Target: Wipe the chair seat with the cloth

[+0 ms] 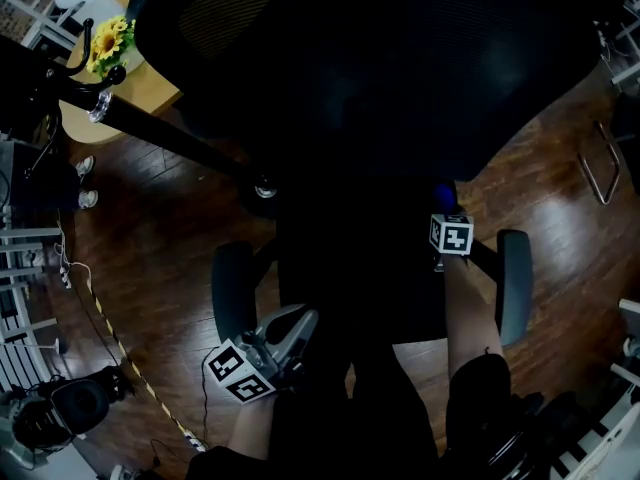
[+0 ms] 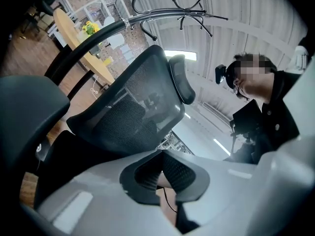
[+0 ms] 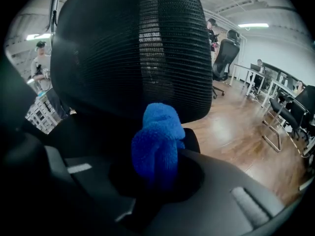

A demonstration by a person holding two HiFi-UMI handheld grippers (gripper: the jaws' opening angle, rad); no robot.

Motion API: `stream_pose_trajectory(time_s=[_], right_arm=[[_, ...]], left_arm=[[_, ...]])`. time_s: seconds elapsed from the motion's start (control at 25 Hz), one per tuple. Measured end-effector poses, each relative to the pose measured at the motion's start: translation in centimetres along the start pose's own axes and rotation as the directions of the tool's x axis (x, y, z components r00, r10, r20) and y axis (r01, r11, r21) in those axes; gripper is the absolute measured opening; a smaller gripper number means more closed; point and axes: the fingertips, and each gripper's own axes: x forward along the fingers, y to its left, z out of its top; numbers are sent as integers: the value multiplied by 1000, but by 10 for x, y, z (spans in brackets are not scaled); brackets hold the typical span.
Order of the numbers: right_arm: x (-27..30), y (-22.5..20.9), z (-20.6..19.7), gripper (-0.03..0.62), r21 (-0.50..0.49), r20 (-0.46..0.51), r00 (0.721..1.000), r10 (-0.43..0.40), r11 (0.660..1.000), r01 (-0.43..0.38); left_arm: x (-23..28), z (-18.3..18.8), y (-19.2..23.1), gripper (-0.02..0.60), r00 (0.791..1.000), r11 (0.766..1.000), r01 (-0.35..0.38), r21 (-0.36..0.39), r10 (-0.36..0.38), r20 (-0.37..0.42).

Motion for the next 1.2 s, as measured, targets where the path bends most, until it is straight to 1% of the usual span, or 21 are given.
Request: stream_pose_trajectory(time_s=[0.12,0.2,0.28,0.4,0.56,0.72,0.84,0.92,1.0,1.08,1.12,1.2], right_arm=[[-6,2,7,35,-7,-2,1000,15,1000,-15],[-5,12,8,35,-14,3,1000,25,1000,-25],[-6,40,9,35,-28,37,997,68,997,-67],[-5,114,4,35,-47,53,979,197,980,-195],[1,224,-3,35,-90,17,932,363,928,-360],[19,321,-16,35,-134,-30,874,486,864,-485],[19,375,-26,35,-158,-73,828,555,814,-559],[20,393,-35,35,-188,-93,810,579,789,-585],[20,396,-40,35,-222,-80,805,588,777,-590],[22,388,-44,35,-245,-73,814,577,780,-575],[25,380,-45,35,-248,-71,825,560,791,-559],[31,355,-46,35,-224,-59,860,507,833,-506]], left_arm=[[-5,3,-5,2,1000,1000,-9,2,9,15],[-8,6,-4,2,999,1000,-11,0,11,31],[-11,10,-1,2,999,1000,-15,4,15,47],[-23,18,-1,2,995,999,-36,8,36,88],[-49,20,5,2,986,996,-85,6,83,144],[-78,20,22,2,973,991,-135,-11,135,186],[-98,20,25,2,963,986,-166,-22,167,212],[-109,18,27,2,957,983,-181,-26,183,226],[-117,15,28,2,953,981,-192,-30,193,234],[-123,13,29,2,952,981,-194,-31,196,235],[-123,13,30,2,953,981,-193,-30,194,234],[-118,14,32,2,955,983,-184,-30,186,231]])
